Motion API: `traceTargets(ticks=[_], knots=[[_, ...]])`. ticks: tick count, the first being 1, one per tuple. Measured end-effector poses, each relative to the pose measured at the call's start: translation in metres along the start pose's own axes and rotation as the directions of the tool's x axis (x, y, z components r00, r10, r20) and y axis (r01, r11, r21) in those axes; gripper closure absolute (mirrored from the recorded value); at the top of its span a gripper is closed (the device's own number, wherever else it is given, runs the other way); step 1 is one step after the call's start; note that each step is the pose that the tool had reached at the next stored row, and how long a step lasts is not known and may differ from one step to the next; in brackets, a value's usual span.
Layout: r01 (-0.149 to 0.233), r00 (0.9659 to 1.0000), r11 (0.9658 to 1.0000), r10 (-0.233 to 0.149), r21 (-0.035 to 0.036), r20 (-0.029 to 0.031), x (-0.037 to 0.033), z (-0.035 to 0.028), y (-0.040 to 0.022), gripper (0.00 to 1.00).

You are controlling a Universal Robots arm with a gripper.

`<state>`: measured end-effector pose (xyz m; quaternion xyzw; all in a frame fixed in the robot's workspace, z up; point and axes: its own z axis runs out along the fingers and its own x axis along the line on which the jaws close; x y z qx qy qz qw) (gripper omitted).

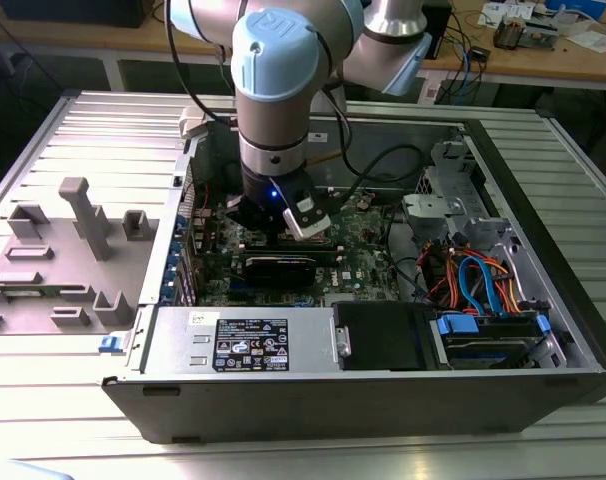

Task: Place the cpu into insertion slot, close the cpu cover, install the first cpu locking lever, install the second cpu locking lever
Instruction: 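Install the second cpu locking lever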

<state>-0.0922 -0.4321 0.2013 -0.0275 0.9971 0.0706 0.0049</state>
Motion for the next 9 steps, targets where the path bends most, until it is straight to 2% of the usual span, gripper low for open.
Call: traceTargets(ticks=[1, 3, 7, 8, 9], knots=[[0.000, 1.0000, 1.0000, 0.000, -0.0002, 0.0001, 0.0000, -0.0005, 0.0001, 0.89], [0.000, 1.0000, 1.0000, 0.000, -0.0010, 0.0006, -0.0001, -0.0061, 0.0010, 0.89], [0.000, 1.0000, 1.0000, 0.000, 0.0023, 0.0000, -0.0003, -0.0225, 0.0033, 0.89], [0.000, 1.0000, 1.0000, 0.000, 0.0034, -0.0001, -0.0004, -0.0293, 0.0043, 0.89], [0.000, 1.0000, 1.0000, 0.000, 0.0040, -0.0001, -0.0004, -0.0328, 0.0048, 0.89]])
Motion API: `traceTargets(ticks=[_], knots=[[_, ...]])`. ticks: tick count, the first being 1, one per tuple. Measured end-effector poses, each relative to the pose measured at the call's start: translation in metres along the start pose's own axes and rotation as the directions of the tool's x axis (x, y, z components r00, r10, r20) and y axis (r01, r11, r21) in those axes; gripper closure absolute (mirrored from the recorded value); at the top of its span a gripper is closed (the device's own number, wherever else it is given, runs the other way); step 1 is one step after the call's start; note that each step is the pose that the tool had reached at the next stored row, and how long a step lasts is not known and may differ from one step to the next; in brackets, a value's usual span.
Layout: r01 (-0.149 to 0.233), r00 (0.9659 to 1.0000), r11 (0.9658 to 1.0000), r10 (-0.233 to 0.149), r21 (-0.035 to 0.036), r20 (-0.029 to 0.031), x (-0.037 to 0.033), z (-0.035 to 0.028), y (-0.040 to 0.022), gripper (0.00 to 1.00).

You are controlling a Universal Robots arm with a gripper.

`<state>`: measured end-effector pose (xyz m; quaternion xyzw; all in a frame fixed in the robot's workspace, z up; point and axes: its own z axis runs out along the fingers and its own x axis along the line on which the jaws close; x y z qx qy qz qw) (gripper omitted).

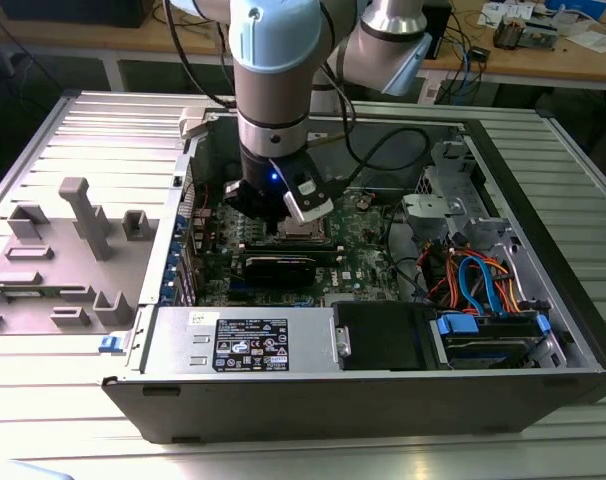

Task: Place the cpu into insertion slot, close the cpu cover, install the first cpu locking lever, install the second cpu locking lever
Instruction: 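Install the second cpu locking lever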

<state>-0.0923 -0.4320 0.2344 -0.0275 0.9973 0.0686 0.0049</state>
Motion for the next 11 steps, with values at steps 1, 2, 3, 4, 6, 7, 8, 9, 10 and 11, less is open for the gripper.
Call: traceTargets(ticks=[1, 2, 3, 4, 6, 7, 8, 9, 10, 11], knots=[[0.000, 1.0000, 1.0000, 0.000, 0.0006, -0.0001, 0.0000, -0.0032, 0.0005, 0.89], [0.000, 1.0000, 1.0000, 0.000, 0.0012, -0.0001, -0.0001, -0.0060, 0.0009, 0.89], [0.000, 1.0000, 1.0000, 0.000, 0.0012, 0.0000, -0.0001, -0.0064, 0.0010, 0.89], [0.000, 1.0000, 1.0000, 0.000, 0.0013, 0.0000, -0.0004, -0.0064, 0.0009, 0.89], [-0.001, 1.0000, 1.0000, 0.001, 0.0015, 0.0000, -0.0034, -0.0063, 0.0007, 0.89], [-0.001, 1.0000, 1.0000, 0.001, 0.0014, 0.0001, -0.0065, -0.0061, 0.0005, 0.89], [-0.001, 1.0000, 1.0000, 0.001, 0.0015, 0.0001, -0.0093, -0.0059, 0.0003, 0.89], [-0.002, 1.0000, 1.0000, 0.002, 0.0015, 0.0001, -0.0144, -0.0057, 0.0000, 0.89], [-0.002, 1.0000, 1.0000, 0.002, 0.0015, 0.0001, -0.0219, -0.0055, -0.0004, 0.89], [-0.002, 1.0000, 1.0000, 0.002, 0.0015, 0.0002, -0.0275, -0.0053, -0.0007, 0.89]])
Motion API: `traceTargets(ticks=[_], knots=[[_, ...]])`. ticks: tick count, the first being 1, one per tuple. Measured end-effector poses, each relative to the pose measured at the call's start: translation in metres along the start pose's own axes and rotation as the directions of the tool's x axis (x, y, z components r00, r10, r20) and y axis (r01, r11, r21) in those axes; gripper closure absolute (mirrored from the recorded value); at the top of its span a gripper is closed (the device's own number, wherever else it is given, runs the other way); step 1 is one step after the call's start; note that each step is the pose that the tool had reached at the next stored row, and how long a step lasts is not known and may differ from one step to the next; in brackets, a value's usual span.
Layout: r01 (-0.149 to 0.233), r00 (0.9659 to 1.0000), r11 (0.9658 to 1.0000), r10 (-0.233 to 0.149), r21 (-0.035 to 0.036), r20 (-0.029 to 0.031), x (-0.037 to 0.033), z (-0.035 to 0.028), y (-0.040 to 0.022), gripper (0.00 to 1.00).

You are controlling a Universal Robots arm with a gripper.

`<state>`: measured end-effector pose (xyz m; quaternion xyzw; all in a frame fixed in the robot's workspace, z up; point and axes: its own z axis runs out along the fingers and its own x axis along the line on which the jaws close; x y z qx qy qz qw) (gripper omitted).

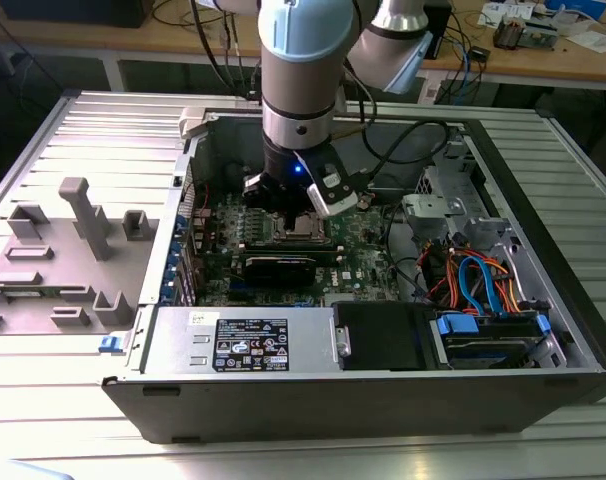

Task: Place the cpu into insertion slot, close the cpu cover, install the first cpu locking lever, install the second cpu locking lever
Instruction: 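Install the second cpu locking lever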

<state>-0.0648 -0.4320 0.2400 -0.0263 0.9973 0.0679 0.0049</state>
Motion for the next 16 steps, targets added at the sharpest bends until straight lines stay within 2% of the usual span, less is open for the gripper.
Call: traceTargets(ticks=[3, 5, 7, 8, 11, 16], knots=[[0.000, 1.0000, 1.0000, 0.000, -0.0001, 0.0000, -0.0130, 0.0006, 0.0003, 0.89], [-0.001, 1.0000, 1.0000, 0.001, 0.0014, 0.0000, -0.0139, 0.0016, 0.0055, 0.89], [0.000, 1.0000, 0.9999, 0.000, 0.0119, -0.0006, -0.0146, 0.0029, 0.0140, 0.89], [0.000, 1.0000, 0.9998, 0.000, 0.0216, -0.0011, -0.0149, 0.0039, 0.0203, 0.89], [0.000, 1.0000, 0.9994, 0.000, 0.0340, -0.0020, -0.0154, 0.0053, 0.0295, 0.89], [0.000, 1.0000, 0.9994, 0.000, 0.0340, -0.0018, -0.0154, 0.0054, 0.0301, 0.89]])
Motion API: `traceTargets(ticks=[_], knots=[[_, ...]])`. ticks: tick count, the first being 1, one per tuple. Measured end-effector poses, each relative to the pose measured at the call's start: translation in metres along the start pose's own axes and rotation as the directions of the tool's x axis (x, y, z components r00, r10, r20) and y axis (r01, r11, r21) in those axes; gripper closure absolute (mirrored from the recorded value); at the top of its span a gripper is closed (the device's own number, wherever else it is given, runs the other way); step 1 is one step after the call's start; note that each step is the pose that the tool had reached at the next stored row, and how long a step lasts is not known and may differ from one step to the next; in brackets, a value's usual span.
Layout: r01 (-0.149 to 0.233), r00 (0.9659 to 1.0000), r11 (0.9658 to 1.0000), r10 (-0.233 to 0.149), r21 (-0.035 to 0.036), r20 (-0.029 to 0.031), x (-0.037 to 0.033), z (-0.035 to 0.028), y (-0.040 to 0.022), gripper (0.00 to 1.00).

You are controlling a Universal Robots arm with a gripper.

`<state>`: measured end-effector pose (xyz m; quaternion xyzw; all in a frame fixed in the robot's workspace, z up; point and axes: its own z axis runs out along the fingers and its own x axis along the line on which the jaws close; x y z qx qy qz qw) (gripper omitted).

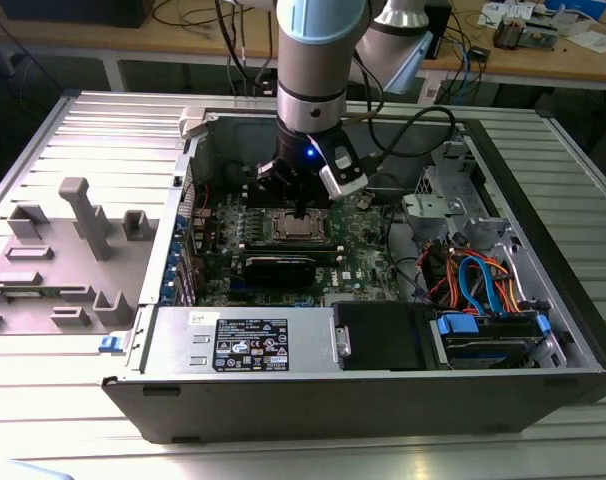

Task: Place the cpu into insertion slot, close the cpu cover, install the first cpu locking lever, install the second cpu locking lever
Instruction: 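Install the second cpu locking lever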

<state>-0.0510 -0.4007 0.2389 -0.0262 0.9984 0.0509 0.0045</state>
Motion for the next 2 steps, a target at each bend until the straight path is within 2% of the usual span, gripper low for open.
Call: traceTargets(ticks=[2], knots=[[0.000, 1.0000, 1.0000, 0.000, 0.0000, 0.0000, 0.0000, 0.0000, 0.0000, 0.89]])
